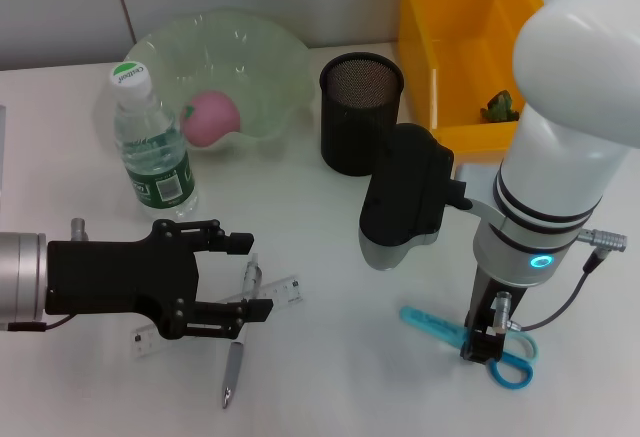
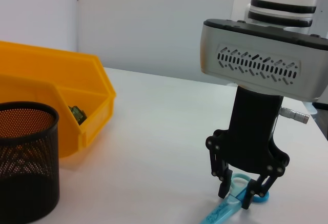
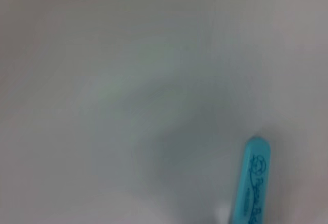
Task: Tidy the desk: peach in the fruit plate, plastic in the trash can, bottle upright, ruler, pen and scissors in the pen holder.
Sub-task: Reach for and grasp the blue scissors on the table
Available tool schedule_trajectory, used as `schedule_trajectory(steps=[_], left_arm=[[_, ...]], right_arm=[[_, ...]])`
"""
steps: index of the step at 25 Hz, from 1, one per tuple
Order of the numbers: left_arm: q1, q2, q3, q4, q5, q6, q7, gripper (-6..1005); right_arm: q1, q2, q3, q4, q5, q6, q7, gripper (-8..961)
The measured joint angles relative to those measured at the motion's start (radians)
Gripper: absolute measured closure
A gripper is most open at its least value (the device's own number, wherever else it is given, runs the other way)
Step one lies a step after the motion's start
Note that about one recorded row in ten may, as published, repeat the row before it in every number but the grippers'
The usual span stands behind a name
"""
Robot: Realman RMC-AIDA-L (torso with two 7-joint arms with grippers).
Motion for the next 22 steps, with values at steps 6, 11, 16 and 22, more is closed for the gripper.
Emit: schedule_trajectory(steps=[6,11,16,22], left_arm=[[-0.002,0.0,0.0,0.0,-0.002,0.0,0.0,226],[-0.003,0.0,0.0,0.001,-0.002,0.0,0.0,226],[-0.004,0.0,0.0,0.001,-0.002,0.0,0.0,227],[-0.005,0.0,0.0,0.002,-0.002,0.0,0.0,227]], right_arm=[[0.0,0.0,-0.003,0.0,0.0,-0.004,0.003,656],[0.0,0.0,-0.005,0.004,0.0,-0.002,0.005,656],[0.0,0.0,-0.006,0.004,0.0,0.001,0.005,655],[0.0,0.0,-0.006,0.007,0.0,0.003,0.005,655]])
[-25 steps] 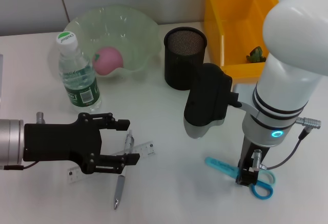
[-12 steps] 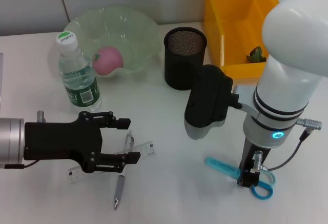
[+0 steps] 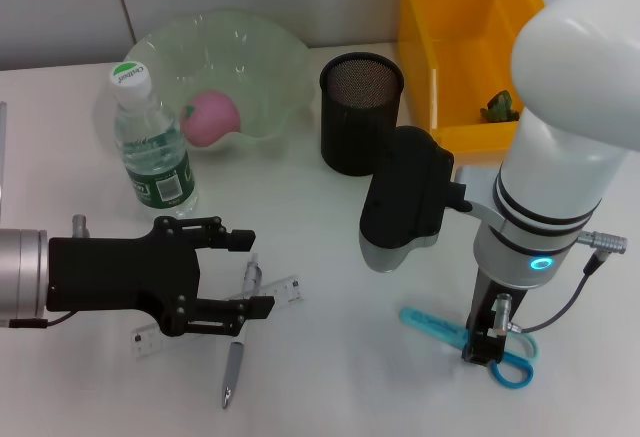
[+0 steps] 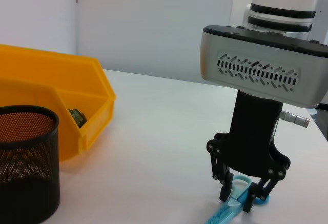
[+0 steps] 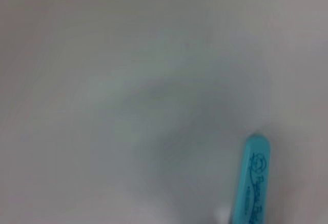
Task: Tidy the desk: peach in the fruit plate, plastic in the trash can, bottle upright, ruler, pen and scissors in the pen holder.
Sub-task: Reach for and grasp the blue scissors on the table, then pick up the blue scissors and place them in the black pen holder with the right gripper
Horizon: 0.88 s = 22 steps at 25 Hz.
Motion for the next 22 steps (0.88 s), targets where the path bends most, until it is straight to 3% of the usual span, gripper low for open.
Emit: schedule_trajectory(steps=[22], left_arm=[[-0.003,0.001,0.0,0.0,0.006,-0.002,0.002,229]], right_arm=[[-0.011,0.0,0.008,-0.014,0.002,0.003,0.002,693]])
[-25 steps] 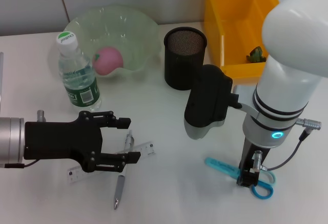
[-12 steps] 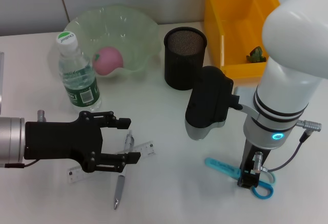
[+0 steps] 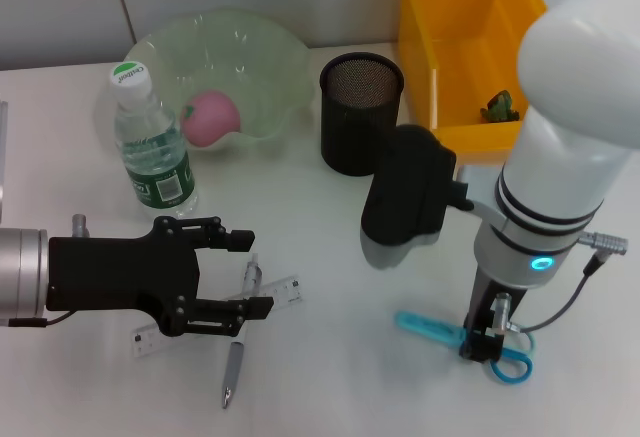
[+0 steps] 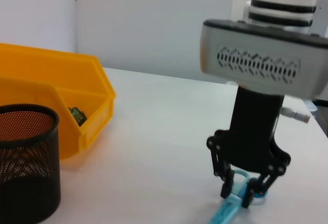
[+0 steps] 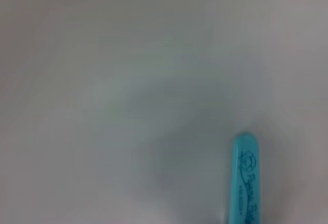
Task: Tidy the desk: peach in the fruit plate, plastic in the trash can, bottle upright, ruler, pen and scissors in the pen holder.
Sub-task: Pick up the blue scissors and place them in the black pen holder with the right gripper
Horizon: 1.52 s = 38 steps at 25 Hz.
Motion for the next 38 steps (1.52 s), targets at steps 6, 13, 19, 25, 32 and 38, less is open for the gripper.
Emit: schedule_trajectory(steps=[6,13,19,25,32,38], left_arm=[[0.001,0.0,0.0,-0.006,-0.004,0.001,0.006,230],[0.001,0.0,-0.009,-0.008,-0.006,0.005,0.007,230],[0.001,-0.002,-0.011,-0.007,-0.008,0.01,0.003,231],[0.001,-0.002,-0.011,-0.007,-0.013,0.016,-0.001,231],[0.0,-0.004,-0.02,-0.01,-0.015,0.016,-0.001,232],[0.004,-0.007,-0.039,-0.012,-0.03,0.014,0.007,232]], right_arm=[[0.022,-0.004,0.179,-0.067,0.028,-0.062,-0.003,715],[0.039,-0.007,0.521,-0.074,0.185,-0.131,-0.062,715],[-0.02,-0.012,0.755,-0.022,0.402,-0.142,-0.162,714],[-0.102,-0.024,0.951,0.112,0.65,-0.146,-0.349,714],[-0.129,-0.03,1.047,0.231,0.744,-0.109,-0.593,714],[-0.129,-0.033,1.043,0.202,0.735,-0.035,-0.772,714]])
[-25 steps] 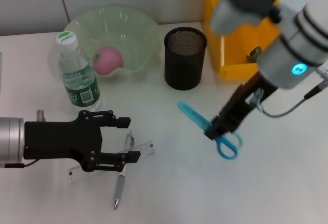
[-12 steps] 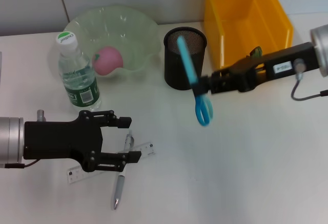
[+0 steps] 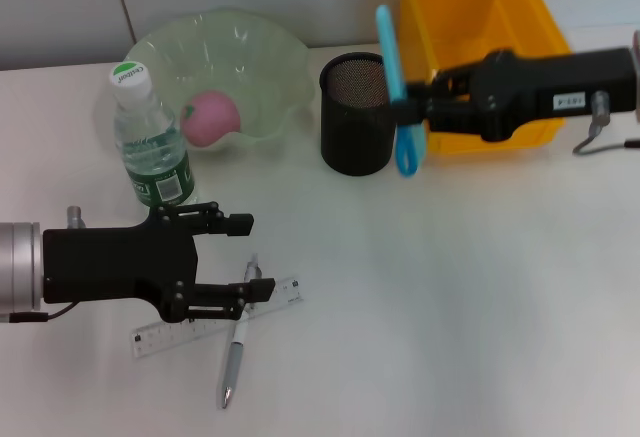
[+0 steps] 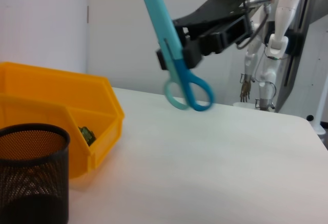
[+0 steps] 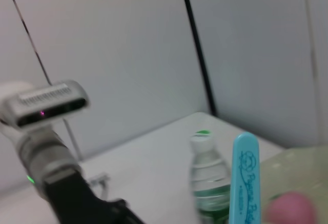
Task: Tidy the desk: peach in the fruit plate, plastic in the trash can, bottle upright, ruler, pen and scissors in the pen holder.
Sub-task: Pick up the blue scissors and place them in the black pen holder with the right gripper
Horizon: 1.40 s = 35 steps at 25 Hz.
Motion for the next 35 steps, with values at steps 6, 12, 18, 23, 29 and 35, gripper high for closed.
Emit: schedule_trajectory(steps=[6,12,18,23,29,35], left_arm=[[0.004,0.002,-0.007,-0.001,-0.014,-0.006,0.001,233],[0.003,-0.001,-0.01,0.0,-0.019,-0.023,0.002,234],[0.009,0.0,-0.012,-0.023,-0.049,-0.04,0.028,234],[0.011,0.002,-0.021,-0.029,-0.056,-0.043,0.038,235],[0.013,0.002,-0.025,-0.03,-0.057,-0.046,0.038,235],[0.006,0.0,-0.026,-0.035,-0.057,-0.07,0.034,236]], right_arm=[[-0.011,0.009,-0.005,-0.13,-0.055,0.08,-0.194,714],[-0.014,0.024,-0.105,-0.283,-0.135,0.196,-0.342,714],[-0.036,0.028,-0.27,-0.4,-0.302,0.408,-0.4,714],[-0.047,0.028,-0.379,-0.424,-0.439,0.6,-0.475,714],[-0.017,0.022,-0.464,-0.399,-0.523,0.725,-0.56,713],[-0.008,0.022,-0.618,-0.34,-0.662,0.892,-0.609,713]])
